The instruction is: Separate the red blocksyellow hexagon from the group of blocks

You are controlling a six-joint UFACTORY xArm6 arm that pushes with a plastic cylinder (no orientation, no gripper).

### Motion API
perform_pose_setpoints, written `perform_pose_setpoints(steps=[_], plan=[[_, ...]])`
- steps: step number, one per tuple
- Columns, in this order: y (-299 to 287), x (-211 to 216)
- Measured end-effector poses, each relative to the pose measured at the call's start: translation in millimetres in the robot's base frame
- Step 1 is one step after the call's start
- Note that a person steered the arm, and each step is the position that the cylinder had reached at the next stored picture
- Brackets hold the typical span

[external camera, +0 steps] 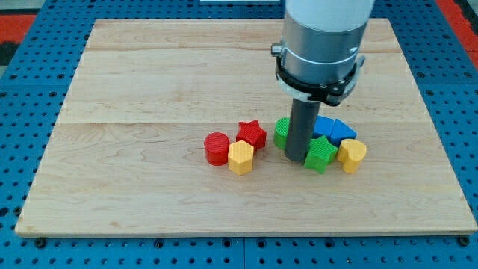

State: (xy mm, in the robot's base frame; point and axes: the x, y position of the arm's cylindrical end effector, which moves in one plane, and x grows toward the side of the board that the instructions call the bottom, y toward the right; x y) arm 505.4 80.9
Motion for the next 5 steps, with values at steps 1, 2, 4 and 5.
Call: perform_pose_setpoints(steps=[1,2,4,5], plan=[[-7,7],[-22,15],[-44,-34],[-30,-64]])
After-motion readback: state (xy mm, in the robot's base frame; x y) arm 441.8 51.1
